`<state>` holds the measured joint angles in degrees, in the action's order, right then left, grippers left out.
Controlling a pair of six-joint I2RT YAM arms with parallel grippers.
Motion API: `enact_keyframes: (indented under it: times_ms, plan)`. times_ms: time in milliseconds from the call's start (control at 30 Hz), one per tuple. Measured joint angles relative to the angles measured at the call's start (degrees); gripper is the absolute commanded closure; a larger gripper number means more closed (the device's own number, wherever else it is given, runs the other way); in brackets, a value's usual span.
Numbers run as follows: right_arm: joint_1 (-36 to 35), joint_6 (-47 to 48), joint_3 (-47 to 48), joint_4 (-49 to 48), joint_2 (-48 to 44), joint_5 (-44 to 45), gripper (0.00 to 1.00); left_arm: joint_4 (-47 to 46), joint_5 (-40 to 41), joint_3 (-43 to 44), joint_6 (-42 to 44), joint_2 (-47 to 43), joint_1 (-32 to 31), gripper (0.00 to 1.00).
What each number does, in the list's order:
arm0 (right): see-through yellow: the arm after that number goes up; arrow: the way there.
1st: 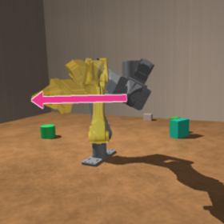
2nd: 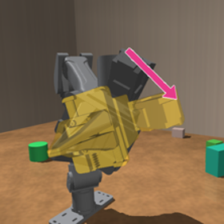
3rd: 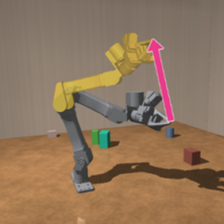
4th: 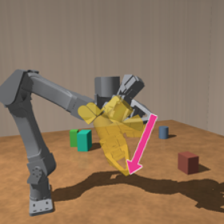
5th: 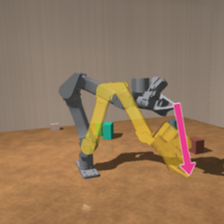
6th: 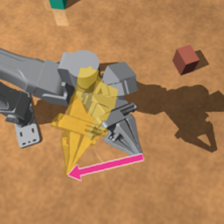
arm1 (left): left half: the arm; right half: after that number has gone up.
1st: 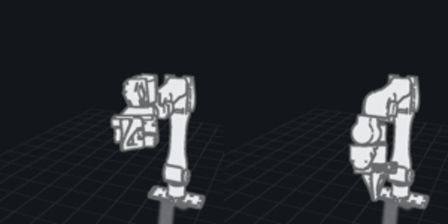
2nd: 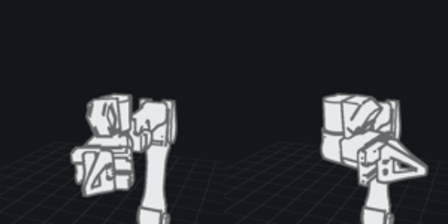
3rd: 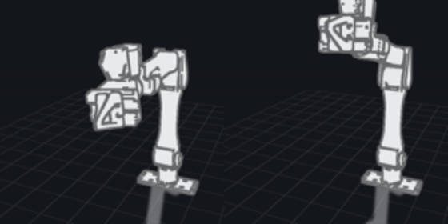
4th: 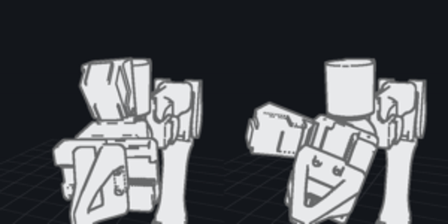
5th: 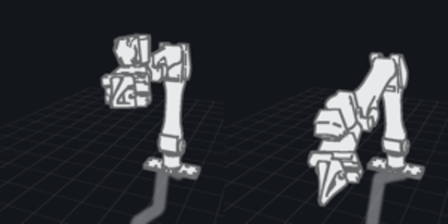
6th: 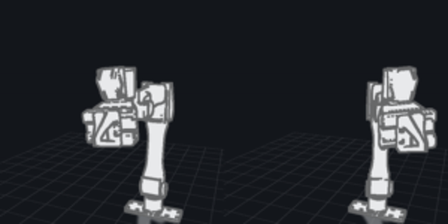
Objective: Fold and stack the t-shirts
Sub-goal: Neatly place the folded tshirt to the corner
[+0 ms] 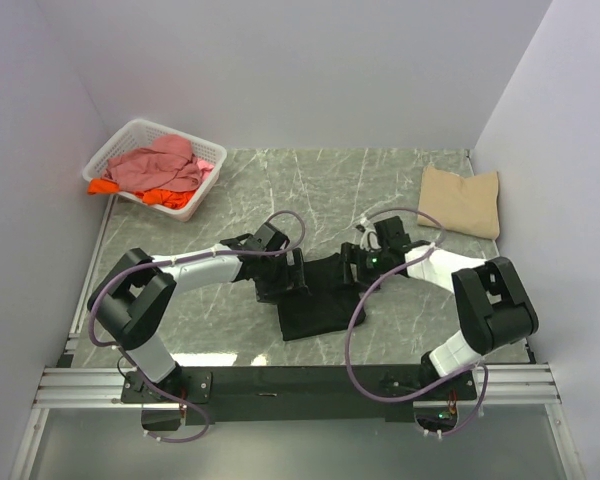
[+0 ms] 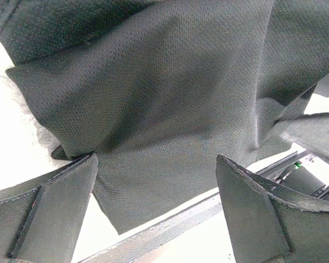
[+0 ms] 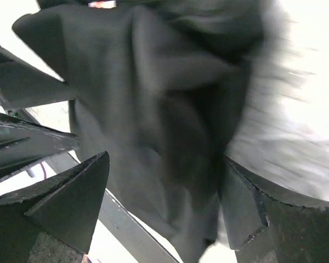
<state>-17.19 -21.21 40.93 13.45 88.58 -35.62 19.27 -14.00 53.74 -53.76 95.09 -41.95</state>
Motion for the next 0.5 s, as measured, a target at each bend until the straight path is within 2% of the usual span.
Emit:
enact_keyframes:
  times_ms: [200, 300, 400, 500]
  plan:
    - [-6.67, -2.75, 0.33, -4.48, 1.36, 1.16, 0.16, -0.22, -0.20, -0.04, 0.00, 0.02, 0.00, 0.04]
    - [-9.07, -4.28, 0.94, -6.14, 2.45, 1.86, 0.19, -0.26, -0.20, -0.04, 0.00, 0.02, 0.00, 0.04]
    - [-10.23, -4.92, 2.10, -6.40, 3.80, 2.29, 0.25, -0.20, -0.31, -0.04, 0.02, 0.02, 0.04, 0.04]
    - [-11.39, -5.29, 3.34, -6.36, 5.27, 3.45, 0.40, -0.33, -0.35, -0.04, -0.02, 0.13, 0.09, 0.04]
